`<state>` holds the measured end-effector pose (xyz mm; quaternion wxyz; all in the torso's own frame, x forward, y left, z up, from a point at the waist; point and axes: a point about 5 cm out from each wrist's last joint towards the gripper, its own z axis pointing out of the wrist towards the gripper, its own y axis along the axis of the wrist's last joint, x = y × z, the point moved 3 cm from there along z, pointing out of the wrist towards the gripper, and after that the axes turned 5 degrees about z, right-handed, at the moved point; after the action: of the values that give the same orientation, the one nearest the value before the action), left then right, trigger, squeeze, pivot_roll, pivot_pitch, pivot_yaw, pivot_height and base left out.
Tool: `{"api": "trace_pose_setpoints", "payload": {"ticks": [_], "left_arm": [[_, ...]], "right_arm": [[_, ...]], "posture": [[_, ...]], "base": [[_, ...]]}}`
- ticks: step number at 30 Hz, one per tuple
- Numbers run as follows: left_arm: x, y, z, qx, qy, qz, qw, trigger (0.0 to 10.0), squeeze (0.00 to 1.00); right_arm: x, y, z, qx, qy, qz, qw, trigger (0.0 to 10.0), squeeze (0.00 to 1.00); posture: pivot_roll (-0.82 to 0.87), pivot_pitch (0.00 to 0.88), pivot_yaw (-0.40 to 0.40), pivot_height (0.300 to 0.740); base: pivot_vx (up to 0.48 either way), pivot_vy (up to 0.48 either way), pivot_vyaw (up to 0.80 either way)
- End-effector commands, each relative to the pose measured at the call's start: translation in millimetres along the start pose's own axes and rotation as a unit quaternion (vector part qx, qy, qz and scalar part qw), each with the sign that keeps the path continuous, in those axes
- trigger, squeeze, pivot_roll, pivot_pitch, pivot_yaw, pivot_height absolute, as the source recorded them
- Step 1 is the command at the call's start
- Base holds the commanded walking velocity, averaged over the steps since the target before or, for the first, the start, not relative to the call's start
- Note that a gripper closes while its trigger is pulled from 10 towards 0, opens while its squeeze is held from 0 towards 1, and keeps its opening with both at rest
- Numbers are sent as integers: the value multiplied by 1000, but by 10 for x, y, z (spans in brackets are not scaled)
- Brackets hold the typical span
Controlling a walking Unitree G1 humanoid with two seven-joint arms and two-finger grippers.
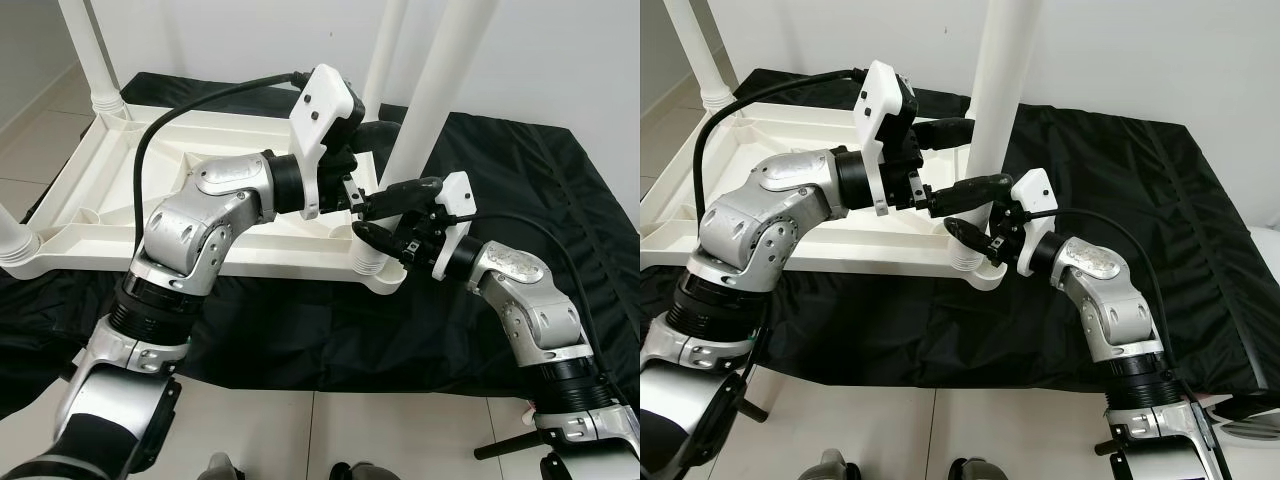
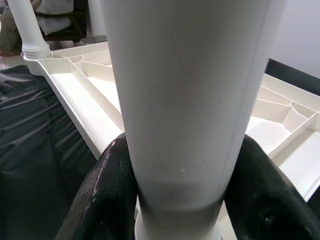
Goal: Building children table
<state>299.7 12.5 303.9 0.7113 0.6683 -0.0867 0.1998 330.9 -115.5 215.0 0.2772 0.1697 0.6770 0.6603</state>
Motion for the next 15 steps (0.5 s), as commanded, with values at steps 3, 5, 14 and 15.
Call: {"api": "trace_pose_setpoints", "payload": {"ticks": [3, 5, 14, 15], "left_arm": [[-93, -32, 54, 13, -24, 11, 1000, 10000, 0], [-100, -57, 57, 20, -26, 10, 999, 10000, 0], [-79, -74, 80, 27, -25, 2, 999, 10000, 0], [-79, -74, 80, 27, -25, 2, 999, 10000, 0]], "right_arm": [[21, 50, 25, -3, 12, -20, 1000, 10000, 0], [23, 53, 27, -3, 14, -22, 1000, 10000, 0], [46, 59, 29, 0, 22, -30, 999, 10000, 0], [46, 59, 29, 0, 22, -30, 999, 10000, 0]], "posture": [[-23, 50, -56, 740], [-23, 51, -55, 740], [-23, 60, -55, 740], [-23, 60, -55, 740]], "base": [[0, 0, 0], [0, 0, 0], [0, 0, 0], [0, 0, 0]]}}
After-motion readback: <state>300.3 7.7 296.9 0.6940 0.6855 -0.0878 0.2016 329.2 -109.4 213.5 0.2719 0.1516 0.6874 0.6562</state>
